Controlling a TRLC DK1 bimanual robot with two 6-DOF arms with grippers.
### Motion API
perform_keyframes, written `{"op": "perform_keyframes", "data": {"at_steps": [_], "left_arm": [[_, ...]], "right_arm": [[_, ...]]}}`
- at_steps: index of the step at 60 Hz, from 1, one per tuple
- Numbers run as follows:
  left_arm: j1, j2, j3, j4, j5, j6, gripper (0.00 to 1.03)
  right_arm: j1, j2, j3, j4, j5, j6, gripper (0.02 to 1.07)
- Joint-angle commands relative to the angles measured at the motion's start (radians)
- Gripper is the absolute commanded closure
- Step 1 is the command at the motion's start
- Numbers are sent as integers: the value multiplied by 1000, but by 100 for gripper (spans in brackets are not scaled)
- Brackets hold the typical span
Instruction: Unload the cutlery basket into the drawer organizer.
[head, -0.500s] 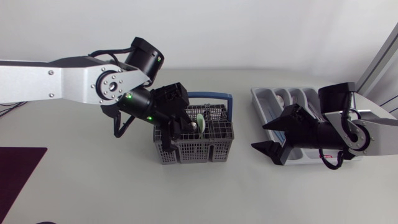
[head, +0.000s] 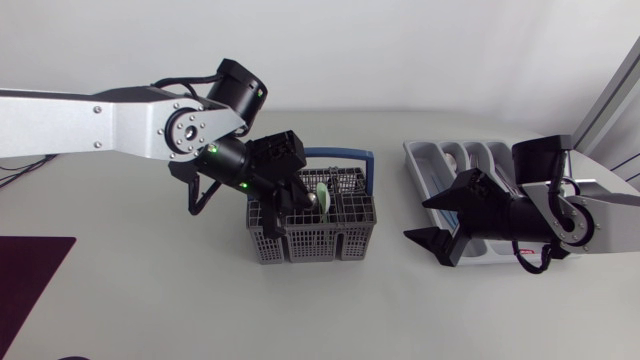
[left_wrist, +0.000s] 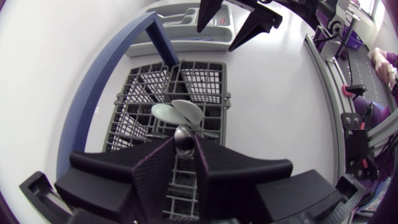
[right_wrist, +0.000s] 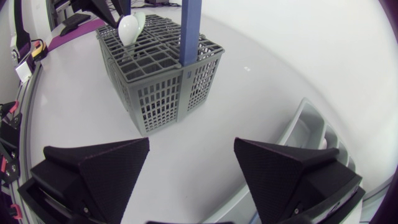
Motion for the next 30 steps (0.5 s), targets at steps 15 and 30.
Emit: {"op": "perform_keyframes", "data": {"at_steps": [15, 30], "left_arm": [[35, 59, 47, -97, 50, 5, 80], [44, 43, 73, -143, 74, 3, 80]], "right_arm": [[19, 26, -29, 27, 11, 16, 9], [22, 20, -34, 34, 20, 21, 9]]}}
